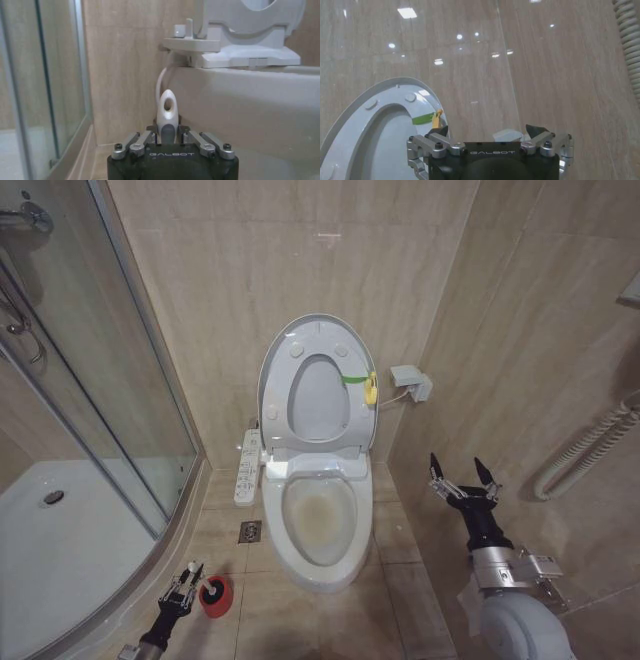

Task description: Open the toilet lid, clean the toilet bowl with a toilet brush, close the toilet lid, and flush.

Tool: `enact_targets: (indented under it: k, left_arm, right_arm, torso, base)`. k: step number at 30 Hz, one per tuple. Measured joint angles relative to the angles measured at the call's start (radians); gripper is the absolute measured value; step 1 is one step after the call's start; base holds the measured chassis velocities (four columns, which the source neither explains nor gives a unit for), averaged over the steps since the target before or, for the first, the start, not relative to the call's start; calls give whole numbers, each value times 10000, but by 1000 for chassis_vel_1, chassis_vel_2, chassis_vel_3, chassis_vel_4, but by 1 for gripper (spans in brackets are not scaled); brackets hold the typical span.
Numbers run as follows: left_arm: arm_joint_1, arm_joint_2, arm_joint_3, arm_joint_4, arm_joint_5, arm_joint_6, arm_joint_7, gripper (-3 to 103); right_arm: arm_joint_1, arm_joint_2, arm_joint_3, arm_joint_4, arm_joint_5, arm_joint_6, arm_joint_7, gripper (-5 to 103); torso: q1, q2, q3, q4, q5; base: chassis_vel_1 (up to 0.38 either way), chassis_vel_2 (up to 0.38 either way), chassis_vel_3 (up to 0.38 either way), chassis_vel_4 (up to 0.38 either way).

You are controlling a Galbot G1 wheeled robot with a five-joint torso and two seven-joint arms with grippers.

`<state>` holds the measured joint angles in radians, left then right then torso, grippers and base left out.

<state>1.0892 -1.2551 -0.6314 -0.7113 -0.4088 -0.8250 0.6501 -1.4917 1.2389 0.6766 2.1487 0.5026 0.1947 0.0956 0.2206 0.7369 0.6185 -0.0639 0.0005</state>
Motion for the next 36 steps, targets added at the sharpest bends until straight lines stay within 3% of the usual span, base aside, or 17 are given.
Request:
enact_targets:
  k: [6,10,11,18,19,22,26,27,28,30,33,34,35,36]
  left_arm:
    - [148,-2,349,-102,-645,54,-328,25]
    - [232,-10,376,-292,-670,92,-332,25]
    - [237,-13,379,-333,-670,95,-332,33]
    - [264,22,386,-441,-662,97,-330,33]
    - [321,33,372,-527,-668,97,-333,60]
    - [496,40,324,-770,-673,97,-388,60]
    - [1203,27,167,-1874,-781,234,-883,60]
    - [1551,19,120,-2536,-745,497,-1262,88]
    - [2143,6,-9,-3923,-719,995,-1850,88]
    - [2376,2,-76,-4485,-717,1208,-2067,88]
    - [3595,4,-306,-7365,-726,2336,-3143,88]
    - [3595,4,-306,-7365,-726,2336,-3143,88]
    - [3932,4,-350,-8055,-723,2633,-3466,100]
    - [4363,-2,-390,-8878,-720,2977,-3894,100]
  right_arm:
    - [-13,-22,5,-38,0,0,-1,100]
    - [-39,-38,32,-72,0,0,-1,100]
    - [-50,-42,53,-84,2,0,-1,100]
    - [-75,-40,62,-87,5,-4,6,100]
    - [-70,-35,51,-92,4,-7,8,100]
    - [-46,-29,12,-103,-13,-15,19,100]
    - [34,-25,-74,-117,-58,-37,59,100]
    - [66,-21,-103,-132,-83,-45,73,100]
    - [107,-13,-157,-171,-140,-56,87,100]
    - [125,-5,-184,-196,-183,-63,97,100]
    - [207,5,-322,-301,-337,-113,164,100]
    - [207,5,-322,-301,-337,-113,164,100]
    - [232,1,-356,-324,-363,-122,187,100]
    - [269,-6,-398,-348,-397,-140,216,100]
  torso:
    - [0,0,1,2,-8]
    - [1,-1,2,2,-7]
    - [0,-1,1,1,-7]
    - [0,-1,1,-1,-6]
    - [0,-1,1,-1,-6]
    - [1,-1,1,-2,-6]
    - [0,-1,1,1,-7]
    - [0,-1,2,5,-8]
    - [1,-1,1,5,-7]
    - [0,-1,0,0,-4]
    - [1,0,0,-4,-4]
    - [1,0,0,-4,-4]
    - [0,0,1,-2,-2]
    - [1,-1,1,0,-1]
  base:
    - [0,0,0,0]
    - [0,0,0,0]
    - [0,0,0,0]
    - [0,0,0,0]
    - [0,0,0,0]
    - [0,0,0,0]
    - [0,0,0,0]
    - [0,0,0,0]
    - [0,0,0,0]
    - [0,0,0,0]
    - [0,0,0,0]
    - [0,0,0,0]
    - [0,0,0,0]
    - [0,0,0,0]
